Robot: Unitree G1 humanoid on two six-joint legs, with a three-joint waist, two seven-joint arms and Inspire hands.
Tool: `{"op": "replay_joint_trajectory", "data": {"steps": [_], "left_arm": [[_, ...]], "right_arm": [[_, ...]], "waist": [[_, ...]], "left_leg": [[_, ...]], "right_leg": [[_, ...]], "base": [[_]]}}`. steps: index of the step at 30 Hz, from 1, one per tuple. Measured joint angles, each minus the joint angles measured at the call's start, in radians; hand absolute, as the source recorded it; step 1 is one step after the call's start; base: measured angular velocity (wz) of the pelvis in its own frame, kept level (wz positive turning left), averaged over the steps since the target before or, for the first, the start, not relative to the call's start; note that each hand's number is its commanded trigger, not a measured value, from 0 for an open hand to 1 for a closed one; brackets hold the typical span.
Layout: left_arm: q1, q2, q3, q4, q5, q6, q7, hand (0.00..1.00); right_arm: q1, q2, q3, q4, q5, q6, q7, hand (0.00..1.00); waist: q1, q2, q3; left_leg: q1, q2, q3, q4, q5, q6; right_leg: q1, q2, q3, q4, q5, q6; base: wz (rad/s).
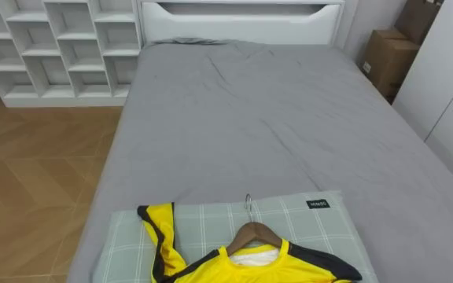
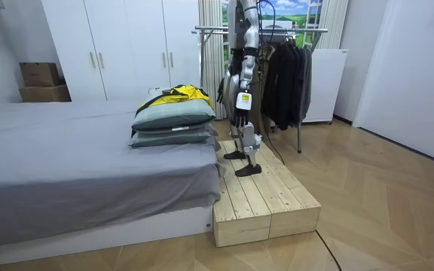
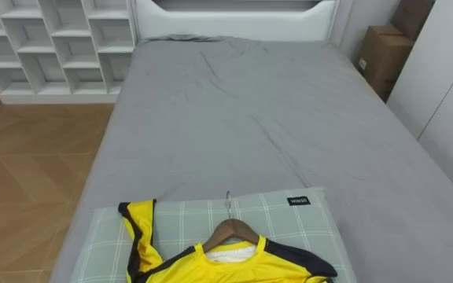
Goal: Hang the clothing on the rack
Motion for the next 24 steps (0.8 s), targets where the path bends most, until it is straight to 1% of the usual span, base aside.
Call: {"op": "replay_joint_trajectory", "data": {"steps": [4, 5, 6, 10, 11, 13, 15, 22, 24], "left_arm": [[0.003, -0.001, 0.014, 0.001, 0.000, 0.000, 0.003, 0.00], [0.002, -0.001, 0.016, 0.001, 0.001, 0.000, 0.003, 0.00], [0.002, -0.001, 0.018, 0.001, 0.001, 0.000, 0.003, 0.00], [0.003, 0.000, 0.021, 0.001, 0.000, 0.000, 0.005, 0.00], [0.004, 0.000, 0.021, 0.001, 0.001, 0.000, 0.005, 0.00], [0.005, 0.000, 0.035, 0.001, 0.009, 0.004, 0.008, 0.00], [0.004, 0.000, 0.038, 0.000, 0.013, 0.006, 0.009, 0.00], [0.003, -0.003, 0.038, -0.001, -0.004, 0.007, 0.031, 0.00], [0.002, -0.009, 0.038, -0.001, -0.004, 0.003, 0.048, 0.00]], "right_arm": [[0.000, 0.003, -0.013, 0.008, 0.035, 0.014, 0.013, 0.00], [0.000, 0.003, -0.011, 0.009, 0.048, 0.016, 0.017, 0.00], [0.001, 0.004, -0.005, 0.010, 0.062, 0.020, 0.021, 0.00], [0.000, 0.004, -0.007, 0.018, 0.070, 0.022, 0.030, 0.00], [0.000, 0.004, -0.007, 0.021, 0.077, 0.024, 0.033, 0.00], [-0.001, 0.004, -0.015, 0.021, 0.072, 0.039, 0.037, 0.00], [-0.001, 0.004, -0.014, 0.019, 0.067, 0.042, 0.037, 0.00], [-0.012, 0.001, -0.002, 0.024, 0.039, 0.040, 0.023, 0.00], [-0.017, 0.001, -0.004, 0.026, 0.008, 0.035, 0.013, 0.00]], "waist": [[-0.002, -0.001, 0.0008], [-0.001, -0.004, 0.0014], [0.000, -0.001, 0.0026], [-0.002, -0.004, 0.0021], [-0.001, -0.008, 0.0011], [-0.002, -0.006, 0.0020], [-0.002, -0.007, 0.0017], [0.000, -0.009, 0.0024], [0.000, -0.008, 0.0025]], "left_leg": [[0.000, 0.000, -0.002, 0.000, 0.000, 0.000], [0.000, 0.000, -0.002, 0.000, 0.000, 0.000], [0.000, 0.000, -0.002, 0.000, 0.000, 0.000], [0.000, -0.001, -0.002, 0.000, 0.000, 0.000], [0.000, -0.001, -0.002, 0.000, 0.000, 0.000], [0.000, -0.001, -0.003, 0.000, 0.000, 0.000], [-0.002, -0.001, -0.005, 0.000, 0.000, 0.000], [-0.002, -0.001, -0.007, 0.001, 0.000, 0.000], [0.000, -0.001, -0.008, 0.001, 0.000, 0.000]], "right_leg": [[0.001, -0.001, -0.001, -0.002, 0.000, 0.000], [0.000, 0.000, 0.000, -0.001, 0.000, 0.000], [-0.001, 0.000, 0.000, -0.002, 0.000, 0.000], [0.000, 0.000, 0.000, -0.002, 0.000, 0.000], [0.000, 0.000, 0.000, -0.002, 0.000, 0.000], [0.000, -0.001, 0.000, -0.003, 0.000, 0.000], [0.001, -0.001, -0.004, -0.003, 0.000, 0.000], [0.004, -0.002, -0.011, -0.002, 0.000, 0.000], [0.005, -0.002, -0.010, -0.002, 0.000, 0.000]], "base": [[0.00], [0.00], [0.00], [0.00], [0.00], [0.00], [0.03], [0.01], [0.00]]}}
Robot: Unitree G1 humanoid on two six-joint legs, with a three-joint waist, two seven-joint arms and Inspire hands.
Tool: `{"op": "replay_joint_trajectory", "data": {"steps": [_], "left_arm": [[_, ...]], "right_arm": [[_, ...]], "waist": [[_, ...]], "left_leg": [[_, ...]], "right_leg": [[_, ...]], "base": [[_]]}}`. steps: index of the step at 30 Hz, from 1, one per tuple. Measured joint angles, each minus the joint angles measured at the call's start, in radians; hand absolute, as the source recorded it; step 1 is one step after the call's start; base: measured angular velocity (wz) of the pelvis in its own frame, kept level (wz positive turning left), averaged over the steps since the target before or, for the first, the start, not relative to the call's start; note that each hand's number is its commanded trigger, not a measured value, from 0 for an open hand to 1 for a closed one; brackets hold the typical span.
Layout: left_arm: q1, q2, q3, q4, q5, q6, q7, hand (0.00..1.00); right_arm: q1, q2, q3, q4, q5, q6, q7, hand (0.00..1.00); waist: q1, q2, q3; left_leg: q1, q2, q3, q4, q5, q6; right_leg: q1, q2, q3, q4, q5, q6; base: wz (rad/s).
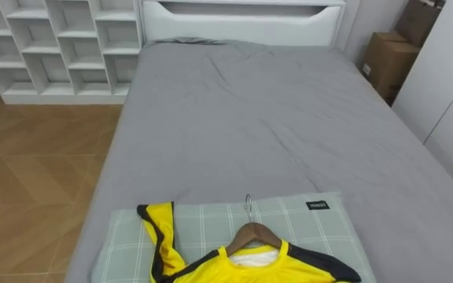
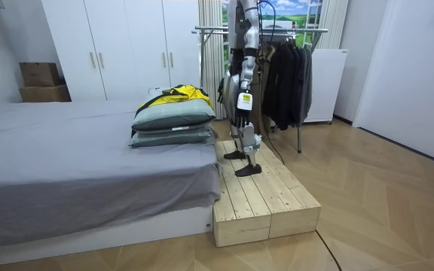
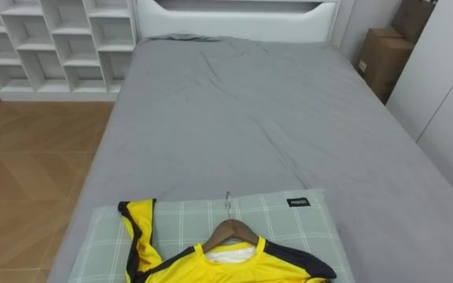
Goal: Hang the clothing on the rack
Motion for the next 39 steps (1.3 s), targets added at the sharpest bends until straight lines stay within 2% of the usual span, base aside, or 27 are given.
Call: {"op": "replay_joint_trajectory", "data": {"steps": [5, 7, 10, 13, 17, 19, 22, 24, 26, 28, 31, 33, 34, 36, 39], "left_arm": [[0.006, -0.016, 0.044, -0.045, 0.004, -0.009, 0.076, 0.00], [-0.002, -0.017, 0.101, -0.081, 0.003, -0.013, 0.132, 0.00], [0.002, -0.005, 0.156, -0.117, -0.003, -0.025, 0.213, 0.00], [0.004, 0.007, 0.187, -0.170, -0.001, -0.044, 0.318, 0.00], [0.023, 0.016, 0.215, -0.246, 0.005, -0.054, 0.396, 0.00], [0.029, 0.018, 0.217, -0.327, 0.020, -0.064, 0.455, 0.00], [0.018, 0.018, 0.214, -0.384, 0.067, -0.082, 0.511, 0.00], [0.009, 0.019, 0.212, -0.434, 0.119, -0.105, 0.560, 0.00], [0.007, 0.023, 0.197, -0.495, 0.159, -0.106, 0.593, 0.00], [-0.023, 0.036, 0.179, -0.518, 0.246, -0.124, 0.617, 0.00], [-0.041, 0.051, 0.154, -0.555, 0.292, -0.128, 0.617, 0.00], [-0.041, 0.052, 0.143, -0.653, 0.320, -0.127, 0.617, 0.00], [-0.041, 0.053, 0.137, -0.675, 0.337, -0.127, 0.617, 0.00], [-0.041, 0.057, 0.105, -0.730, 0.425, -0.126, 0.624, 0.00], [-0.054, 0.057, 0.073, -0.747, 0.537, -0.126, 0.621, 0.00]], "right_arm": [[-0.001, 0.000, 0.005, 0.000, -0.006, -0.006, -0.029, 0.00], [-0.005, -0.003, -0.004, -0.004, -0.006, -0.004, -0.048, 0.00], [-0.002, -0.006, -0.011, -0.005, -0.001, 0.002, -0.068, 0.00], [0.002, -0.019, -0.033, -0.005, -0.002, 0.007, -0.092, 0.00], [0.011, -0.023, -0.066, -0.010, -0.023, 0.007, -0.094, 0.00], [0.018, -0.025, -0.086, -0.023, -0.048, 0.006, -0.096, 0.00], [0.018, -0.028, -0.090, -0.033, -0.048, 0.005, -0.096, 0.00], [0.018, -0.028, -0.090, -0.041, -0.049, 0.000, -0.097, 0.00], [0.019, -0.028, -0.089, -0.041, -0.052, -0.006, -0.100, 0.00], [0.017, -0.028, -0.089, -0.041, -0.062, -0.009, -0.105, 0.00], [0.019, -0.028, -0.089, -0.041, -0.062, -0.016, -0.103, 0.00], [0.024, -0.028, -0.089, -0.041, -0.062, -0.016, -0.103, 0.00], [0.026, -0.028, -0.090, -0.041, -0.062, -0.016, -0.102, 0.00], [0.031, -0.032, -0.090, -0.040, -0.062, -0.015, -0.094, 0.00], [0.030, -0.035, -0.090, -0.040, -0.061, -0.016, -0.083, 0.00]], "waist": [[0.012, 0.004, 0.0008], [0.028, 0.010, 0.0015], [0.035, 0.016, 0.0002], [0.049, 0.035, -0.0003], [0.049, 0.046, -0.0016], [0.048, 0.050, -0.0026], [0.042, 0.055, -0.0057], [0.023, 0.058, -0.0071], [0.011, 0.058, -0.0071], [-0.003, 0.057, -0.0068], [-0.010, 0.059, -0.0070], [-0.015, 0.054, -0.0101], [-0.017, 0.057, -0.0087], [-0.031, 0.060, -0.0081], [-0.035, 0.062, -0.0070]], "left_leg": [[0.010, 0.001, -0.002, -0.001, 0.000, 0.000], [0.011, 0.001, -0.011, -0.002, 0.000, 0.000], [0.012, 0.000, -0.021, -0.003, 0.000, 0.000], [0.030, 0.000, -0.022, -0.005, 0.000, 0.000], [0.034, 0.000, -0.025, -0.004, 0.000, 0.000], [0.032, 0.000, -0.030, -0.001, 0.000, 0.000], [0.034, 0.000, -0.033, 0.000, 0.000, 0.000], [0.036, 0.000, -0.039, 0.001, 0.000, -0.001], [0.033, 0.000, -0.044, 0.004, 0.000, -0.001], [0.031, -0.001, -0.052, 0.008, 0.000, -0.001], [0.029, -0.001, -0.051, 0.007, 0.000, -0.001], [0.027, -0.001, -0.048, 0.007, 0.000, -0.001], [0.027, -0.001, -0.048, 0.007, 0.000, -0.001], [0.029, -0.001, -0.050, 0.007, 0.000, -0.001], [0.032, -0.001, -0.048, 0.007, 0.000, -0.001]], "right_leg": [[0.006, 0.000, -0.001, 0.000, 0.000, 0.000], [0.014, 0.001, -0.005, 0.000, 0.000, 0.000], [0.019, 0.001, -0.013, 0.000, 0.000, 0.000], [0.036, 0.001, -0.013, -0.002, -0.001, 0.000], [0.043, 0.000, -0.016, -0.001, -0.001, 0.000], [0.042, -0.001, -0.023, 0.000, -0.002, 0.000], [0.041, -0.001, -0.023, 0.002, -0.002, -0.001], [0.046, -0.001, -0.029, 0.001, -0.003, -0.002], [0.045, -0.002, -0.034, 0.000, -0.003, -0.002], [0.043, -0.002, -0.038, -0.001, -0.003, -0.002], [0.040, -0.002, -0.038, -0.001, -0.003, -0.002], [0.036, -0.002, -0.035, 0.001, -0.003, -0.002], [0.036, -0.002, -0.035, 0.000, -0.003, -0.002], [0.047, -0.003, -0.037, 0.001, -0.003, -0.002], [0.050, -0.002, -0.035, 0.000, -0.003, -0.002]], "base": [[0.01], [0.07], [0.09], [0.00], [0.04], [0.07], [0.01], [0.07], [0.10], [0.07], [0.00], [0.00], [0.00], [0.03], [0.00]]}}
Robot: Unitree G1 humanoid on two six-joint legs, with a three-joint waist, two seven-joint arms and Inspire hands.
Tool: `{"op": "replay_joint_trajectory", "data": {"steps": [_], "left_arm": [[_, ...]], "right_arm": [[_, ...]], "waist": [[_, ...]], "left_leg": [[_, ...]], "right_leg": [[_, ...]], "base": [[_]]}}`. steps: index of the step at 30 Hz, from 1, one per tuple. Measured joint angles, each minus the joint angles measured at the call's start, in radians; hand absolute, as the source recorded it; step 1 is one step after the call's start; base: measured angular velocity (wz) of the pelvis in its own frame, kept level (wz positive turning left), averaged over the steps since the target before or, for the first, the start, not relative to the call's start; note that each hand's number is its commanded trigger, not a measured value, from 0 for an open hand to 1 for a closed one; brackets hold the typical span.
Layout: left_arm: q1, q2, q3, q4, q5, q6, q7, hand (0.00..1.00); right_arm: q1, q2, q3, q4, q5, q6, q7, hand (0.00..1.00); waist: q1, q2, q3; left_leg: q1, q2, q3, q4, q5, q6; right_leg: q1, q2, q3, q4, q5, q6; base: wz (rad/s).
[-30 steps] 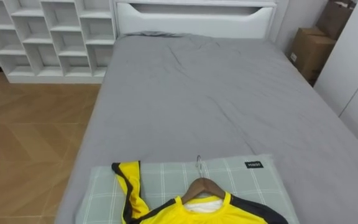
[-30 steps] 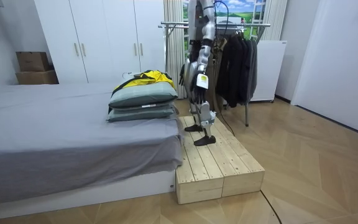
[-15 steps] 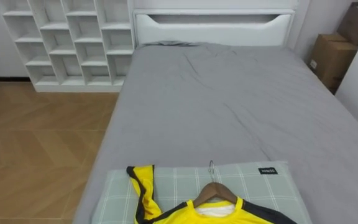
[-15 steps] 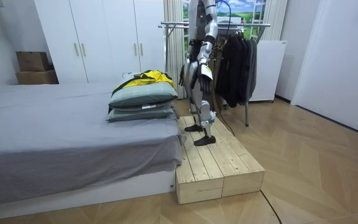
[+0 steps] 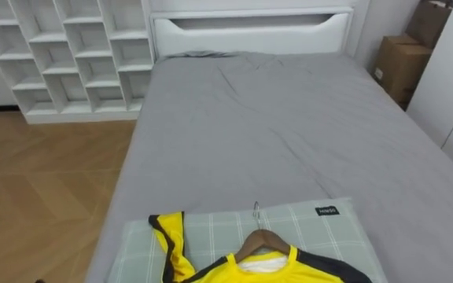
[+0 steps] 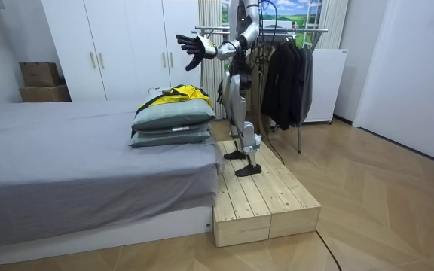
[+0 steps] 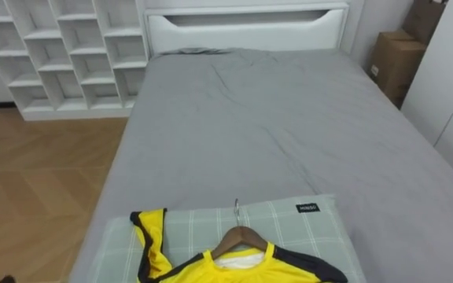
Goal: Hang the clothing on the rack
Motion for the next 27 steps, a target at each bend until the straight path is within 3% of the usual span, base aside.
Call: {"op": "replay_joint_trajectory", "data": {"steps": [10, 17, 21, 27], "left_arm": [[-0.025, -0.001, -0.093, 0.000, 0.167, 0.042, -0.081, 0.00], [-0.050, 0.000, -0.101, -0.045, 0.261, 0.046, -0.103, 0.00], [-0.086, 0.037, -0.117, -0.072, 0.266, 0.046, -0.104, 0.00], [-0.107, 0.043, -0.119, -0.075, 0.266, 0.048, -0.111, 0.00]], "right_arm": [[-0.017, -0.003, 0.002, 0.009, 0.003, 0.001, 0.035, 0.00], [-0.023, -0.003, 0.003, 0.007, -0.002, -0.002, 0.031, 0.00], [-0.019, -0.003, 0.002, -0.003, -0.003, -0.001, 0.033, 0.00], [-0.015, -0.003, -0.007, -0.001, -0.011, -0.002, 0.036, 0.00]], "waist": [[-0.038, 0.000, 0.0034], [-0.050, -0.003, 0.0028], [-0.051, -0.003, 0.0030], [-0.079, 0.001, 0.0054]], "left_leg": [[0.000, 0.001, 0.025, -0.009, 0.000, 0.000], [-0.021, 0.002, 0.028, -0.007, 0.000, 0.000], [-0.016, 0.001, 0.026, -0.007, 0.000, 0.000], [-0.004, 0.001, 0.030, -0.009, 0.000, 0.000]], "right_leg": [[-0.022, 0.004, 0.024, 0.002, 0.000, 0.000], [-0.040, 0.003, 0.026, 0.005, 0.000, 0.000], [-0.040, 0.004, 0.038, 0.004, 0.000, 0.000], [-0.032, 0.005, 0.054, 0.004, 0.001, -0.001]], "base": [[-0.07], [0.00], [-0.09], [-0.06]]}}
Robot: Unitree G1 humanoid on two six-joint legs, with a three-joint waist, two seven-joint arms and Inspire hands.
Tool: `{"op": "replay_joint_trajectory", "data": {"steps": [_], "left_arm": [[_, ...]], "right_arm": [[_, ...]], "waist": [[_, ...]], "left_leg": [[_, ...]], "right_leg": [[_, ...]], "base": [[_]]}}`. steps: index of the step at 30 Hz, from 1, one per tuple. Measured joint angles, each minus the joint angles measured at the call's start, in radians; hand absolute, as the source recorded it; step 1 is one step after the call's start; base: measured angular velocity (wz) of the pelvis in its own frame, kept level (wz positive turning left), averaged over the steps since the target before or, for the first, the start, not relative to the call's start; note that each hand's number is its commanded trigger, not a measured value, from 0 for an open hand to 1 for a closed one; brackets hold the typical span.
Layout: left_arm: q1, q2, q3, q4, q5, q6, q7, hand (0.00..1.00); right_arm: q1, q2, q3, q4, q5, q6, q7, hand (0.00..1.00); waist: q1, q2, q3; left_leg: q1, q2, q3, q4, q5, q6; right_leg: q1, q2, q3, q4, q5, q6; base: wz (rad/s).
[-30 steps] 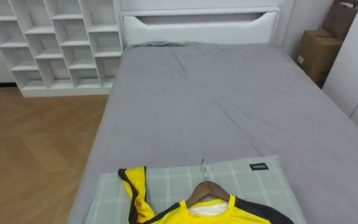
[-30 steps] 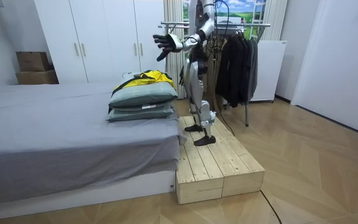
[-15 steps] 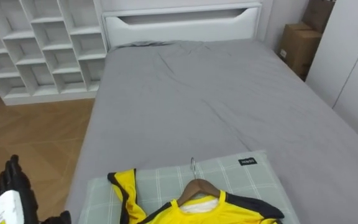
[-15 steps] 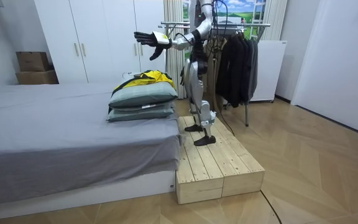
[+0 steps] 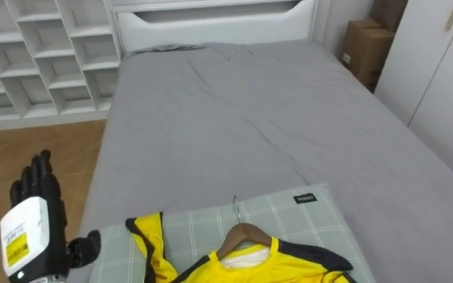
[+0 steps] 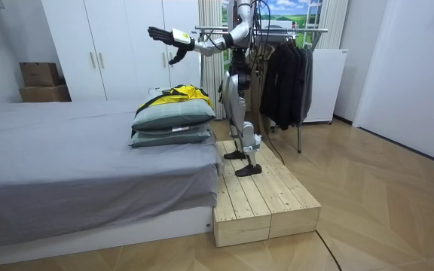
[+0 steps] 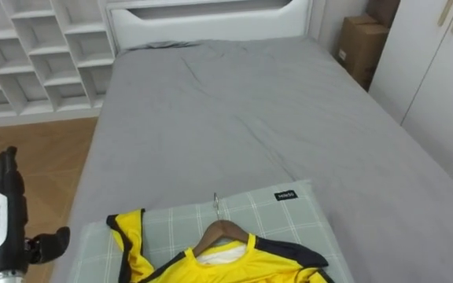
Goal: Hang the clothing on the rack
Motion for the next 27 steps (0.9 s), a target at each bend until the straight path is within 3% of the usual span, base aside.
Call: {"op": "replay_joint_trajectory", "data": {"steps": [6, 14, 21, 27], "left_arm": [[-0.001, -0.007, -0.021, 0.004, 0.061, 0.004, -0.017, 0.00], [-0.017, -0.010, -0.065, 0.014, 0.111, 0.043, -0.081, 0.00], [-0.056, -0.010, -0.146, 0.103, 0.121, 0.083, -0.134, 0.00], [-0.107, -0.012, -0.158, 0.189, 0.169, 0.093, -0.166, 0.00]], "right_arm": [[0.002, -0.003, -0.022, 0.006, 0.001, 0.000, 0.005, 0.00], [0.000, -0.002, -0.017, 0.010, 0.005, 0.001, 0.003, 0.00], [-0.003, -0.015, 0.008, 0.015, 0.015, 0.003, 0.003, 0.00], [-0.009, -0.021, 0.009, 0.014, 0.009, 0.004, -0.003, 0.00]], "waist": [[-0.015, 0.008, 0.0032], [-0.029, 0.008, 0.0029], [-0.026, 0.010, 0.0024], [-0.056, 0.013, 0.0044]], "left_leg": [[0.004, 0.000, 0.021, -0.001, 0.000, 0.000], [0.005, 0.000, 0.024, -0.001, 0.000, 0.000], [0.002, 0.001, 0.046, -0.001, 0.000, 0.000], [-0.002, 0.001, 0.047, -0.001, 0.000, 0.000]], "right_leg": [[-0.004, 0.003, 0.021, 0.003, 0.000, 0.000], [-0.007, 0.003, 0.027, 0.002, 0.001, 0.000], [-0.021, 0.007, 0.053, 0.007, 0.002, 0.000], [-0.030, 0.009, 0.071, 0.014, 0.002, 0.000]], "base": [[-0.08], [-0.01], [-0.10], [-0.11]]}}
